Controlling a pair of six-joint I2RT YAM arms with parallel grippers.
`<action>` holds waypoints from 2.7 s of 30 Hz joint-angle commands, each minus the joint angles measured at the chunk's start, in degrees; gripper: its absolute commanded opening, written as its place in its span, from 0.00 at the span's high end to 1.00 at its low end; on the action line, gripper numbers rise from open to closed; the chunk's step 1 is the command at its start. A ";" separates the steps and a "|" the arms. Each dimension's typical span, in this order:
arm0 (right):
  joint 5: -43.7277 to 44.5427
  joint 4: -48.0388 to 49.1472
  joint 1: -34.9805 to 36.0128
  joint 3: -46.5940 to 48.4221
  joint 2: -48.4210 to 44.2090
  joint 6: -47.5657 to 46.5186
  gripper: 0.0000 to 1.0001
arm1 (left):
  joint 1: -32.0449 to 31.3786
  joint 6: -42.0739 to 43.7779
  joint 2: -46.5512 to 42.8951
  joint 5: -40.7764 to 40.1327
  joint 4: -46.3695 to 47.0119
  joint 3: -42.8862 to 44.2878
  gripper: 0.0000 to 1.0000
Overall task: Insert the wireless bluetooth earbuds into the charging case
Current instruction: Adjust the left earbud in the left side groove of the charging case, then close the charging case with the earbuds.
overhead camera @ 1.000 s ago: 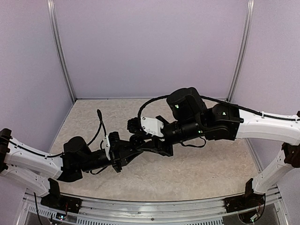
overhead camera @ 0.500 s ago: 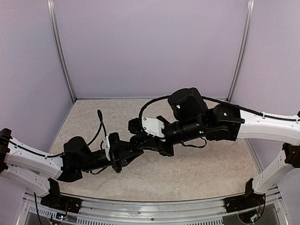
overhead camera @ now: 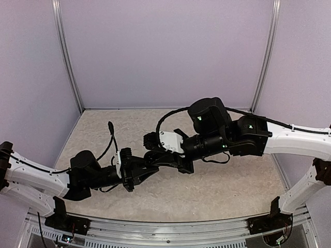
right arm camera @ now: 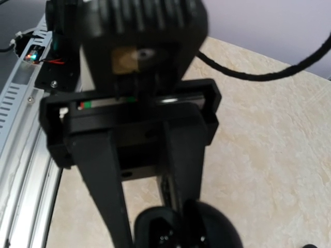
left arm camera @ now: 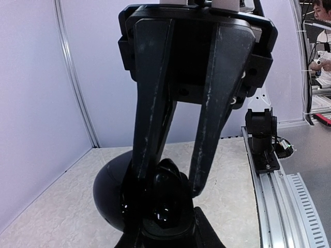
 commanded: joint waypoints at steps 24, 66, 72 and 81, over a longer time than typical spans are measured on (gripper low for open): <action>-2.70 0.10 1.39 -1.09 -1.53 -1.86 0.84 | 1.35 -2.46 0.94 2.45 1.75 2.06 0.94; -14.35 6.96 -6.69 -5.60 -3.96 5.89 0.15 | 2.02 -4.10 1.03 5.92 1.83 2.76 0.94; -15.76 5.84 -6.71 -4.64 -2.58 5.55 0.19 | 2.00 -4.18 1.07 5.91 1.94 2.72 0.94; -23.90 3.05 -6.48 -3.75 -3.41 3.47 0.40 | 3.48 -7.28 0.29 5.28 4.46 1.27 0.94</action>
